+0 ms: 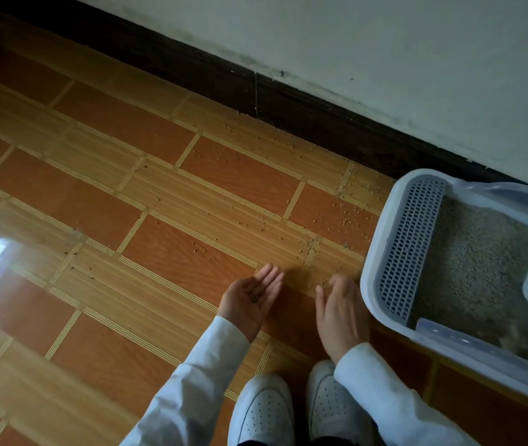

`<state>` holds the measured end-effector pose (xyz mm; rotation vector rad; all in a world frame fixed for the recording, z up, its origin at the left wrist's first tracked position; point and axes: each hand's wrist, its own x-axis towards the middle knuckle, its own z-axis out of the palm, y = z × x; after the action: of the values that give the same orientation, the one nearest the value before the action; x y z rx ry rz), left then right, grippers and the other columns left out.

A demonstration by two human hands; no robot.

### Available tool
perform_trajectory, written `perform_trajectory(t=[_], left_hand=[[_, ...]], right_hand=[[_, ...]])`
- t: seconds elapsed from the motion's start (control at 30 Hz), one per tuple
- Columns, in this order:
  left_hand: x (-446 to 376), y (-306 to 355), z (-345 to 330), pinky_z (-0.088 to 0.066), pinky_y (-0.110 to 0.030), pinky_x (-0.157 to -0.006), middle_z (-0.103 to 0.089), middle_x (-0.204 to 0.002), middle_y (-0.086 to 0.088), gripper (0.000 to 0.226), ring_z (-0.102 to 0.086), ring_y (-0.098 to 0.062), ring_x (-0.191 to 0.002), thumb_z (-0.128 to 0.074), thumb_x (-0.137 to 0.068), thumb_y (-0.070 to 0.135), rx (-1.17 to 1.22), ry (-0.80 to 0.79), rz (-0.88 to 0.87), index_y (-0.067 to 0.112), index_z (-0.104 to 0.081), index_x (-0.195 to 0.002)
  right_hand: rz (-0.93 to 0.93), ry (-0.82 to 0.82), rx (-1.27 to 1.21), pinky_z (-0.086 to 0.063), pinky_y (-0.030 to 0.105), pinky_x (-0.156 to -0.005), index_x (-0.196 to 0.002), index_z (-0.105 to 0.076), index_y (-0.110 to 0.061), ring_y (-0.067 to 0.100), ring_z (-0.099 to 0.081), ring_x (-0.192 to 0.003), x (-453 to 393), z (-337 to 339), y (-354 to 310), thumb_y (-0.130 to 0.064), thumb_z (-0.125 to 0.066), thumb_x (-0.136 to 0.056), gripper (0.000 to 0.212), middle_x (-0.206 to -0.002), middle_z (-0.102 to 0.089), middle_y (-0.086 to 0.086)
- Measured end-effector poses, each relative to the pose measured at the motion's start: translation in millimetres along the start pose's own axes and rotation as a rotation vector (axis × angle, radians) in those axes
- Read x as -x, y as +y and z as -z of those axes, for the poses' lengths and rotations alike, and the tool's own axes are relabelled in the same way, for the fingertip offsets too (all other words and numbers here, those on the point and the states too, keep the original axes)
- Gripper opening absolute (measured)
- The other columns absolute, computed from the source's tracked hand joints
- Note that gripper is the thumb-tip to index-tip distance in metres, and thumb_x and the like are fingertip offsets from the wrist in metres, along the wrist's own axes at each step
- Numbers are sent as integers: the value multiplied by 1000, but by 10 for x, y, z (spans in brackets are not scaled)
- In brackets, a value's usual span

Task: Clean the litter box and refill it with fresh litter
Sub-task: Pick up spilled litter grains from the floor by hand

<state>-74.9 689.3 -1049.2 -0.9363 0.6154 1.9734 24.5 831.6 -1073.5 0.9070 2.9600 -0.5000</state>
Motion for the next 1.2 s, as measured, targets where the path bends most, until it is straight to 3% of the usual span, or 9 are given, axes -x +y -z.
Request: perform_trajectory(t=[0.07,0.27,0.43,0.53,0.73,0.87,0.93,1.07,1.2], left_hand=[[-6,-30,-5,-50,-40,-90,-64,-116,-23,39,-60,-33,-112,-31,-93,11,-12,-5,4,-10,-59,-111],[-45,-54,-63,-49,-41,-92,-64,-117,-22,42,-61,-34,-110,-32,-92,11,-20,-30,13,-10,-66,-103],[-53,-32,-84,-49,-42,-91,-63,-118,-23,41,-59,-35,-112,-31,-93,11,-6,-40,4,-11,-62,-110],[-39,-45,-100,-50,-41,-91,-62,-119,-23,40,-59,-35,-113,-31,-94,11,-30,-30,-2,-10,-57,-116],[-53,-81,-120,-54,-32,-88,-65,-115,-20,38,-65,-28,-103,-38,-89,10,-137,50,-38,-8,-60,-114],[-30,-113,-138,-54,-26,-64,-69,-74,-7,32,-64,-16,-65,-43,-88,12,-217,124,-77,1,-72,-79],[-29,-74,-122,-54,-24,-54,-67,-64,-7,33,-65,-17,-57,-42,-90,11,-164,131,-73,0,-69,-76],[-13,111,-76,-54,-37,-88,-66,-113,-21,37,-64,-31,-107,-34,-91,8,-24,41,-69,-9,-60,-112],[-13,230,-63,-50,-41,-92,-62,-121,-22,39,-60,-34,-113,-32,-92,9,25,-2,-104,-9,-56,-118]], right_hand=[[-13,3,99,-43,27,-49,-99,-45,-12,15,-47,-58,7,11,58,-32,-51,-94,22,-76,-51,3],[-34,-79,329,-46,32,-62,-109,-48,-6,22,-56,-73,-158,-34,-58,-38,-47,-95,35,-92,-58,12],[105,-72,444,-47,35,-65,-100,-51,-6,25,-56,-72,-220,-38,-19,-12,-50,-92,10,-88,-59,15],[151,-87,489,-48,36,-71,-100,-52,-5,27,-59,-77,-235,-26,18,-3,-47,-87,15,-90,-61,15],[270,58,162,-45,30,-60,-90,-54,-9,18,-55,-65,-195,9,-227,-15,-55,-92,6,-76,-61,6],[418,1,-78,-49,25,-63,-98,-56,-10,14,-58,-76,-50,66,-609,-22,-42,-96,19,-88,-62,3],[387,12,-174,-49,25,-62,-97,-54,-13,12,-55,-75,-116,112,-636,-23,-42,-96,16,-87,-61,1],[209,54,-38,-48,28,-62,-97,-49,-13,14,-51,-72,-455,92,-457,-29,-45,-97,16,-86,-59,4],[131,-37,252,-47,36,-77,-109,-50,-8,26,-60,-88,-641,-71,-362,-40,-44,-97,34,-101,-61,14]])
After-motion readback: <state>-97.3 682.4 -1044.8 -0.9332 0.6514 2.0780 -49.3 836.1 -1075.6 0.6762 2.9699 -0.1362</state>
